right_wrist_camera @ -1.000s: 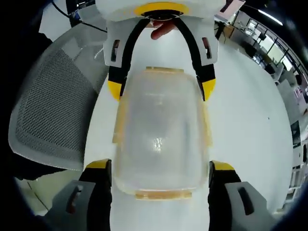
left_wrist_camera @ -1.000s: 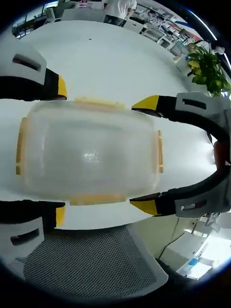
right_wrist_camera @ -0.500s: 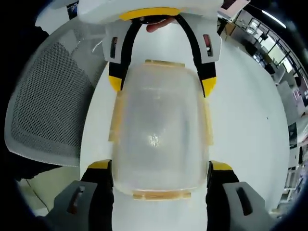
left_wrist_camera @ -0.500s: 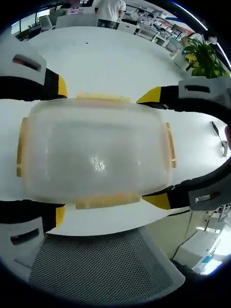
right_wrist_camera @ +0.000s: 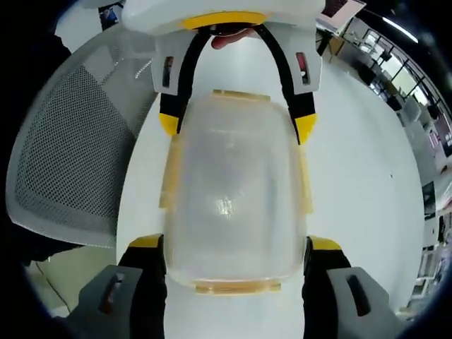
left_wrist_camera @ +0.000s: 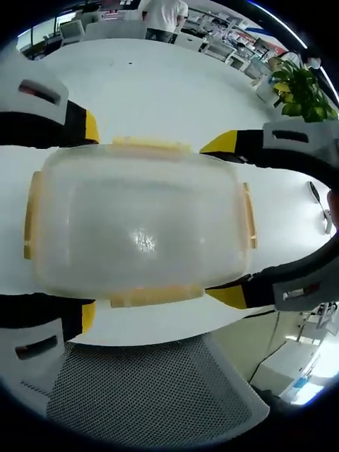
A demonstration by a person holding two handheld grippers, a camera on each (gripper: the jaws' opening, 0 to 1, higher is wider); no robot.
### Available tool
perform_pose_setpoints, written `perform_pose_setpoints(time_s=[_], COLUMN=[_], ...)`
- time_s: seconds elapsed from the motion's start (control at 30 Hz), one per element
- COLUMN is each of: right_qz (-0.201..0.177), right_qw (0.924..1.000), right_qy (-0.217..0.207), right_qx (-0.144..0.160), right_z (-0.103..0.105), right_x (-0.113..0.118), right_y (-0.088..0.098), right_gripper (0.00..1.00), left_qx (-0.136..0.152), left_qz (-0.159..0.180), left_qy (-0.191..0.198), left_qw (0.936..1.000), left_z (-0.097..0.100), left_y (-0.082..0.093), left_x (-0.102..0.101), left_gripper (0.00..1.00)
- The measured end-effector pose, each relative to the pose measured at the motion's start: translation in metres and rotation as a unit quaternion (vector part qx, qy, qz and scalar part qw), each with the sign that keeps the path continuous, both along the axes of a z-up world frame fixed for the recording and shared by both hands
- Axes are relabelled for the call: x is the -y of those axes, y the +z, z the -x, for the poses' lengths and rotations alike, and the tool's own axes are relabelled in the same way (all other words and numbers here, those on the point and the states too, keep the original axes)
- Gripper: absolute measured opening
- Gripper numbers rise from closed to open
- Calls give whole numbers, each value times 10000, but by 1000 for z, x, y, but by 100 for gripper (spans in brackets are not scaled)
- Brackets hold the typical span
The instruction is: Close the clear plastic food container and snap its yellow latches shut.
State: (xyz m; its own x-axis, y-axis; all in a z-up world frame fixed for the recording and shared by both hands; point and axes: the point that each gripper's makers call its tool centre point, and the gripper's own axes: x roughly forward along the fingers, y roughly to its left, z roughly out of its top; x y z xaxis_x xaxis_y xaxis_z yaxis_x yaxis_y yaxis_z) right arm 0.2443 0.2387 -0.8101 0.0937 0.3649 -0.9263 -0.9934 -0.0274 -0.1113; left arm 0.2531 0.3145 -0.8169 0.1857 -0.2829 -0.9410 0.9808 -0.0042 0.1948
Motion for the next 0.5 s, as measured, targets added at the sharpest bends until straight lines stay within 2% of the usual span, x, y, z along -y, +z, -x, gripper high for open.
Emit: perform_pose_setpoints(time_s=[0.07,0.5], right_qz=[90,83], right_qw=[10000,9999], right_qy=[24,76], right_qx=[24,26], right_z=[0,-6], right_x=[-5,-27], right_y=[-1,0], right_gripper=[77,77], left_qx=[-4,-5], left_qz=[-34,-48], left_qy=[18,105], left_qw=[10000,9999], left_z=[0,-4], left_y=[0,0], left_x=[-4,-28], left_gripper=[83,83])
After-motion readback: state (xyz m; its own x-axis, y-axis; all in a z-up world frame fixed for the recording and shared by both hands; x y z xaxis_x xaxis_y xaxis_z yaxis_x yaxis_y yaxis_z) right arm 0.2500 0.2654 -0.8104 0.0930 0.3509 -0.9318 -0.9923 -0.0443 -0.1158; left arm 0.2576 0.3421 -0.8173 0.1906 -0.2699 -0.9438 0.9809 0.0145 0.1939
